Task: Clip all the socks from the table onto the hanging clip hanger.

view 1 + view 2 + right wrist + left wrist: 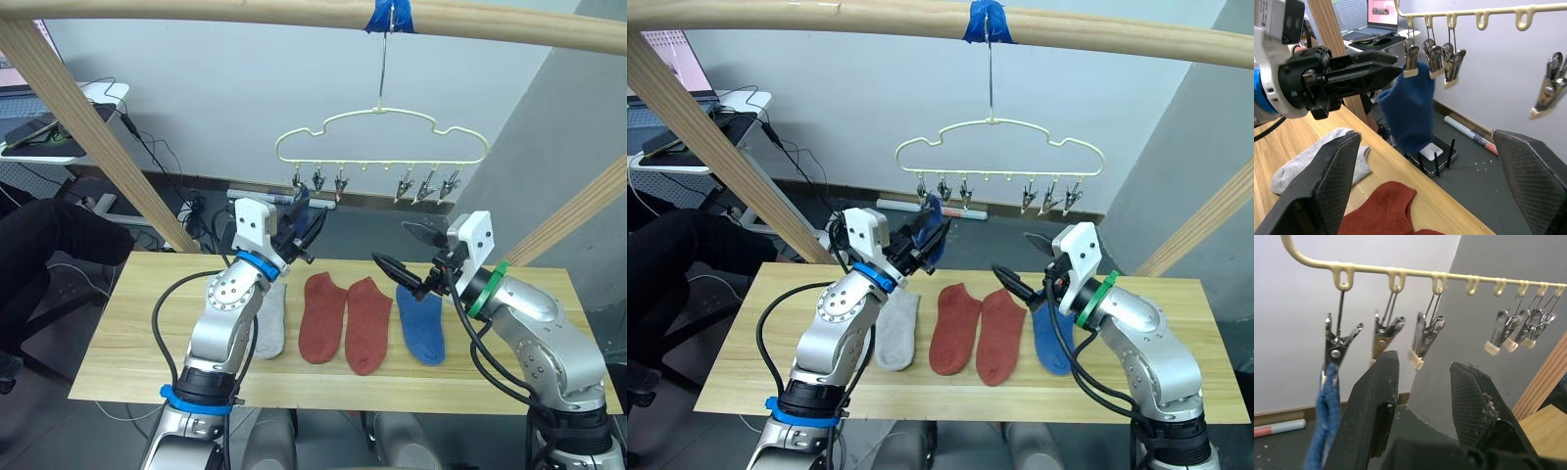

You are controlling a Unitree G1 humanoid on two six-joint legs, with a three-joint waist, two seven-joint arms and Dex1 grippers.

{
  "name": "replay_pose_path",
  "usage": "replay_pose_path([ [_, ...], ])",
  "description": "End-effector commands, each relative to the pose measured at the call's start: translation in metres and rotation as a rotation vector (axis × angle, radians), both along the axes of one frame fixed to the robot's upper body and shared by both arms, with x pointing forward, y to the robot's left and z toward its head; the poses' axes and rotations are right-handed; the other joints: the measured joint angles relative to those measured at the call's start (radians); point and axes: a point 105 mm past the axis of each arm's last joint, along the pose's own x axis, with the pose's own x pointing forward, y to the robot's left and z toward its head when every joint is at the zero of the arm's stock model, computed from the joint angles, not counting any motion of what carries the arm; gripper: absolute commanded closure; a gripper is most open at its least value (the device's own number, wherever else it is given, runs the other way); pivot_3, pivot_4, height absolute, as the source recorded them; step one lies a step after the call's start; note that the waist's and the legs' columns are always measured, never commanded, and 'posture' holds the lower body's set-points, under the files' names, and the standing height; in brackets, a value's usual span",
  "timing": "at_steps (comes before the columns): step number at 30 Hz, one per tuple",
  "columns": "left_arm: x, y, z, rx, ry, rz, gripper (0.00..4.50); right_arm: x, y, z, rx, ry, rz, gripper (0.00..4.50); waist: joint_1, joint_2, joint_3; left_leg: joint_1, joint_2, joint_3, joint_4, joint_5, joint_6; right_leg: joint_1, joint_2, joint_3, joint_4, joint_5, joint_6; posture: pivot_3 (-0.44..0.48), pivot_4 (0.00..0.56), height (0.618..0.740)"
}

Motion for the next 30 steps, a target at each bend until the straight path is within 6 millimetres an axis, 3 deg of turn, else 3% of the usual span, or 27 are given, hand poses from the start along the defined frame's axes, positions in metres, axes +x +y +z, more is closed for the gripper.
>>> replay_pose_path([
  [1, 0.003, 0.005, 0.008, -0.027, -0.044, 0.05, 2.6, -0.008, 0.01, 0.019, 0.024, -0.069, 0.077, 0.0, 0.0, 0.0, 0.0, 0.0, 0.0, 0.0, 0.0, 0.0, 0.0, 0.0, 0.0, 0.0, 0.0, 0.0, 0.0, -0.098, 0.236, 0.74],
  [6, 0.012, 0.002, 0.008, -0.036, -0.058, 0.084, 2.6, -0.015, 0.021, 0.026, 0.049, -0.09, 0.173, 0.0, -0.002, 0.0, 0.0, 0.0, 0.0, 0.0, 0.0, 0.0, 0.0, 0.0, 0.0, -0.001, 0.0, 0.0, 0.0, -0.097, 0.234, 0.74],
  [30, 0.038, -0.006, 0.016, -0.061, -0.101, 0.106, 2.6, -0.01, 0.026, 0.047, 0.044, -0.153, 0.179, 0.0, -0.016, 0.0, 0.0, 0.0, 0.0, -0.001, 0.001, 0.0, 0.0, 0.001, 0.0, -0.001, 0.0, 0.001, -0.001, -0.123, 0.224, 0.74],
])
